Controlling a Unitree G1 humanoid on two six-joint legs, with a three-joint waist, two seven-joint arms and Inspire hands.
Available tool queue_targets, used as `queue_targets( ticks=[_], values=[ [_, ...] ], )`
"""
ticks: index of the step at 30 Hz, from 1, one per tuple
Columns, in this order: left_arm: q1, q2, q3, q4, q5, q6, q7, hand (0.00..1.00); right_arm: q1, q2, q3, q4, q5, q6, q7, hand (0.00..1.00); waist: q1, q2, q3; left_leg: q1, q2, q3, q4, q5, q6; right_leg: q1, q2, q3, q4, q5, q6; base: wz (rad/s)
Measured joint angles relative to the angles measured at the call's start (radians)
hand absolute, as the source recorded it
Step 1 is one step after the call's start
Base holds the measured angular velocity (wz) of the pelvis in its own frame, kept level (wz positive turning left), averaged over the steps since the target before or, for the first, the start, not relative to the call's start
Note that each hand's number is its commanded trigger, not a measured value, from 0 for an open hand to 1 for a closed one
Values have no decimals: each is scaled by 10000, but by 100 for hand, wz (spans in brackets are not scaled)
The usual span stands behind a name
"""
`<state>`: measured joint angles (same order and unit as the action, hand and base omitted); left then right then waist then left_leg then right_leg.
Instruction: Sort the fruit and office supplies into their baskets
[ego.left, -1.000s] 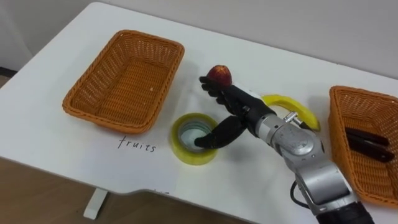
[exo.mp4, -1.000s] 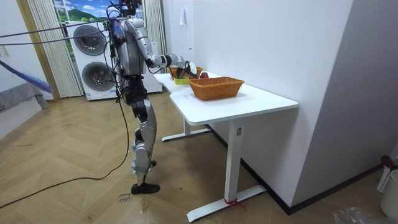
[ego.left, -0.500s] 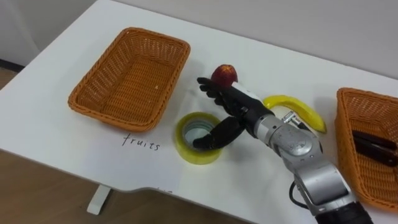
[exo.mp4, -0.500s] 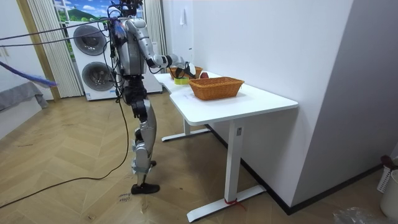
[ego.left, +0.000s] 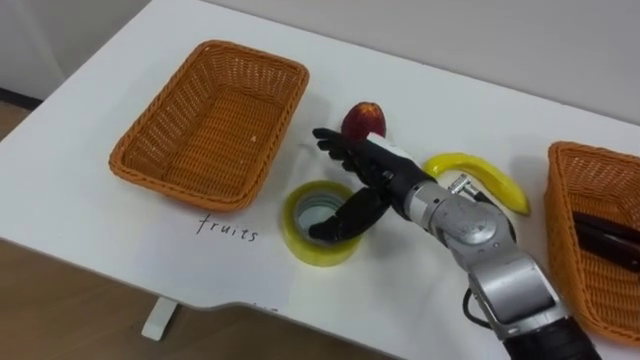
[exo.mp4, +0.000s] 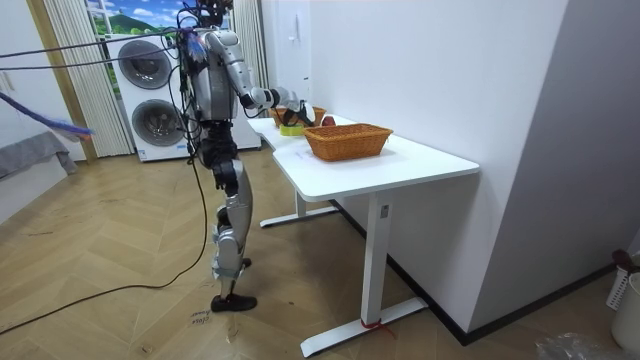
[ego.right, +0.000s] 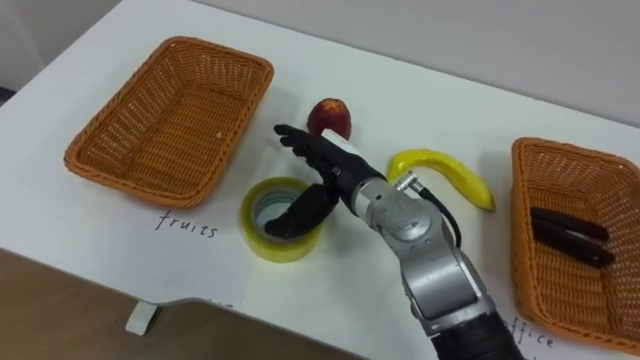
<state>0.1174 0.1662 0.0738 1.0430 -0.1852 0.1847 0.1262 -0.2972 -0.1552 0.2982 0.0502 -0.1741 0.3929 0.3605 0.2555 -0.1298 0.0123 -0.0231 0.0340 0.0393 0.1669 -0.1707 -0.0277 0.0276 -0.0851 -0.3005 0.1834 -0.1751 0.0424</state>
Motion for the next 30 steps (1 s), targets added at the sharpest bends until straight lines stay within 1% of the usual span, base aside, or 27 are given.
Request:
queue_targets(
  ticks=[2,5,6,8,16,19,22,24,27,29,30],
  values=[
    [3,-12,3,8,-10,-21,16,0,-27,32,74,351,-54,-34,-49,0,-2,11,10,54,-3,-12,0,0,0,71,0,-10,-18,0,0,2],
    [-1,-14,-7,43,-23,-67,35,0,-108,35,116,626,-68,-286,-209,0,-2,0,11,69,-3,-11,4,1,0,87,0,-10,-15,0,0,0],
    [5,-6,-27,80,-77,-112,101,0,-207,32,208,784,-69,-355,-280,0,-8,10,26,67,-3,-7,17,1,0,88,0,-10,-16,0,0,0],
    [15,-9,-33,81,-91,-112,180,0,-367,-15,345,1022,-73,-438,-401,0,-12,9,31,-5,-3,-10,52,1,0,87,0,-21,-16,0,0,0],
    [63,-9,-27,48,-80,-86,160,0,-481,-1,349,1310,-156,-462,-450,0,20,-14,29,-28,-5,-35,10,0,0,103,-1,-74,11,0,0,1],
    [78,-15,-24,-30,-71,-85,148,0,-473,2,349,1322,-212,-527,-450,0,8,-11,30,11,-6,-35,34,0,0,127,-1,-83,9,0,0,0],
    [105,-36,-25,-132,-61,-90,159,0,-474,25,361,1321,-470,-570,-455,0,9,-13,29,8,-6,-40,33,1,1,126,-1,-109,8,0,0,0],
    [123,-29,-95,-161,-64,-89,196,0,-480,46,511,1320,-1037,-660,-502,0,10,-12,29,10,-6,-40,33,1,1,126,0,-108,5,0,0,0],
    [195,-13,-192,-284,-61,-87,236,0,-500,63,732,1304,-1492,-666,-566,0,13,-12,29,11,-6,-40,35,1,1,126,0,-110,5,0,0,0],
    [186,-20,-205,-290,-62,-87,278,0,-515,63,833,1293,-1777,-654,-556,54,91,-8,28,3,-5,-33,31,0,0,86,1,-104,5,0,0,-5],
    [170,-42,-200,-289,-57,-83,341,0,-518,57,880,1290,-2053,-644,-497,100,169,-8,27,6,-5,-23,27,1,0,74,2,-97,5,0,0,-5]
  ],
)
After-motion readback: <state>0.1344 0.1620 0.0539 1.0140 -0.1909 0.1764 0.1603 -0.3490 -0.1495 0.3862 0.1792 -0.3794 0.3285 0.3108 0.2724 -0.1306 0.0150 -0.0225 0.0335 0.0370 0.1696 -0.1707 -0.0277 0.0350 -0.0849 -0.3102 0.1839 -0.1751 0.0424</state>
